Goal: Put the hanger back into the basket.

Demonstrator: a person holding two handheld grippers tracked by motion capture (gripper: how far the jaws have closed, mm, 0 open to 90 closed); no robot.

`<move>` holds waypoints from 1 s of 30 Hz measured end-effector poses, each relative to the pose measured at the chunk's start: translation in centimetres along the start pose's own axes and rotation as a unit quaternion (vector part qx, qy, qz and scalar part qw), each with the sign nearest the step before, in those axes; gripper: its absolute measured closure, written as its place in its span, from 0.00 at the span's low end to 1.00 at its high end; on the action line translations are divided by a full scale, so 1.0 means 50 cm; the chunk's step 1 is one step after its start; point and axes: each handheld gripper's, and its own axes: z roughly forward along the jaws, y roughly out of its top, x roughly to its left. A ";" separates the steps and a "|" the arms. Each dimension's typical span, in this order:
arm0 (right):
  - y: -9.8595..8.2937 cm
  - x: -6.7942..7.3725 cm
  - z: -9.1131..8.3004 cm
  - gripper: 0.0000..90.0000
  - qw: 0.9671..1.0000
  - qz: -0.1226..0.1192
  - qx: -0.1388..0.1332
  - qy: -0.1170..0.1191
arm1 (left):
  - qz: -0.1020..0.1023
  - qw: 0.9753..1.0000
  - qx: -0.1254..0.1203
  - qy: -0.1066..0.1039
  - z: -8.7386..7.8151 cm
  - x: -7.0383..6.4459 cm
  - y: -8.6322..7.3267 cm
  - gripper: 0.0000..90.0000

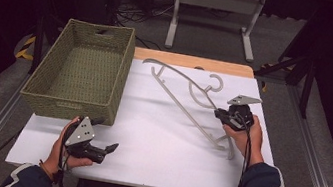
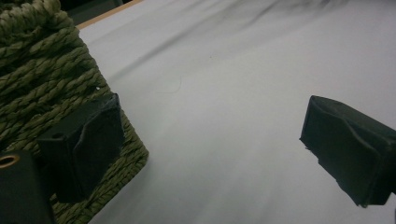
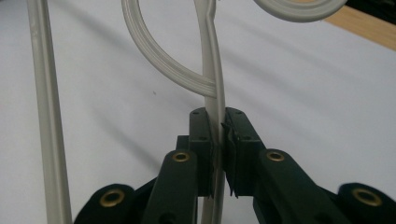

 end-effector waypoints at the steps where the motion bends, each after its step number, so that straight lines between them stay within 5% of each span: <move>1: 0.000 -0.002 -0.004 0.92 1.000 0.005 -0.008 -0.001 | 0.001 1.000 0.001 0.001 0.000 0.000 0.000 0.07; 18: 0.004 -0.015 -0.055 0.92 0.995 0.037 -0.089 -0.006 | 0.004 1.000 -0.010 0.002 -0.008 0.011 -0.003 0.05; 30: 0.015 -0.007 -0.067 0.92 0.993 0.038 -0.110 -0.003 | -0.004 1.000 -0.003 -0.002 -0.001 0.017 -0.009 0.05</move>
